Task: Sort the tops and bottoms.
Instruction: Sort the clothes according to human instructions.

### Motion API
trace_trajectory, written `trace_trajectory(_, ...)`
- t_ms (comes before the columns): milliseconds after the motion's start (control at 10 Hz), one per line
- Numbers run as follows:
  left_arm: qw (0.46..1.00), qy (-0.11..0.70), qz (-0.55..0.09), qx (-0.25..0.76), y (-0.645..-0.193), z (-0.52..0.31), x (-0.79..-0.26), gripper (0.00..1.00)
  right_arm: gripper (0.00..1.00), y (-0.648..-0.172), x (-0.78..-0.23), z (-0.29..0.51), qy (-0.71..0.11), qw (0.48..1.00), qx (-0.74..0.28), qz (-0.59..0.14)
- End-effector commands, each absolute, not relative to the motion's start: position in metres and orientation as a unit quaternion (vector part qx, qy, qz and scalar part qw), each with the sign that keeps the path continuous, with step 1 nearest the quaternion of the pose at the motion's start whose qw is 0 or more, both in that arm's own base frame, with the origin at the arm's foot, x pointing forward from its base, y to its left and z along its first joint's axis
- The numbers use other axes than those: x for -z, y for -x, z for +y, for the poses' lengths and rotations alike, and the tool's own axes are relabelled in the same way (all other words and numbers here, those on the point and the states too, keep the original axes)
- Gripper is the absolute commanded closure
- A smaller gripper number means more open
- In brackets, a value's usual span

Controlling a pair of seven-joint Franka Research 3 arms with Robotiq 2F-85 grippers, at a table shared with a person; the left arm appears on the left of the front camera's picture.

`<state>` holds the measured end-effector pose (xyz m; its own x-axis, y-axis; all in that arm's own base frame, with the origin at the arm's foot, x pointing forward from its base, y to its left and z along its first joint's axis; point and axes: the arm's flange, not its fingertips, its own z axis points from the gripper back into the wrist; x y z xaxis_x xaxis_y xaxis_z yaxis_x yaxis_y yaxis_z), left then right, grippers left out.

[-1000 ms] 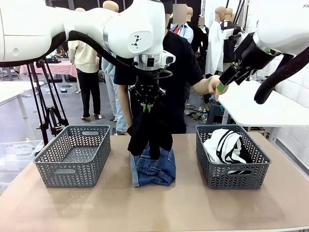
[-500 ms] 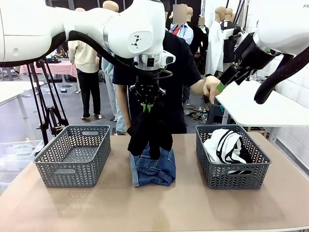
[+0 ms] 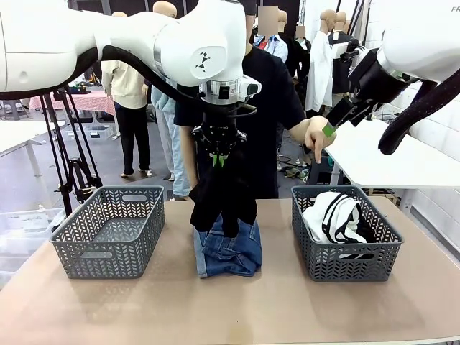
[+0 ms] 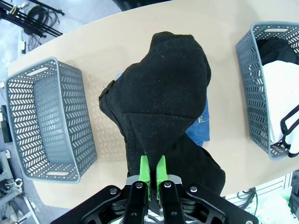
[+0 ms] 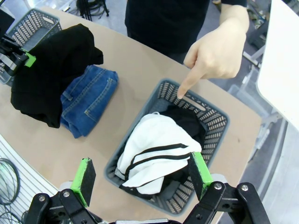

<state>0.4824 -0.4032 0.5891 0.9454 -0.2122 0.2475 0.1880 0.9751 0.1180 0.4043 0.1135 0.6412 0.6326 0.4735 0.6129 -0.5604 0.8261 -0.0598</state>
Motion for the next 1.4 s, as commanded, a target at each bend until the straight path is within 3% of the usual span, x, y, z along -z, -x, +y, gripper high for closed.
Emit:
trace_trajectory(0,0.985,-0.035,-0.132,0.106,-0.481,-0.399,-0.594,1.00,0.00,-0.404,-0.641,0.113,-0.068,0.901,-0.287,-0.318)
trace_trajectory(500,0.985,-0.035,-0.132,0.106,-0.481,-0.399,-0.594,1.00,0.00,-0.353,-0.670,0.036,-0.085,0.907,-0.255,-0.324)
trace_trajectory(800,0.985,-0.035,-0.132,0.106,-0.481,-0.399,-0.594,1.00,0.00,-0.358,-0.654,0.005,-0.121,0.920,-0.203,-0.314)
trace_trajectory(1000,0.984,-0.044,-0.129,0.119,-0.489,-0.417,-0.594,1.00,0.00,-0.349,-0.676,0.013,-0.091,0.915,-0.230,-0.320)
trace_trajectory(1300,0.965,0.039,-0.206,0.159,-0.508,-0.471,-0.633,1.00,0.00,-0.349,-0.676,0.013,-0.091,0.915,-0.230,-0.320)
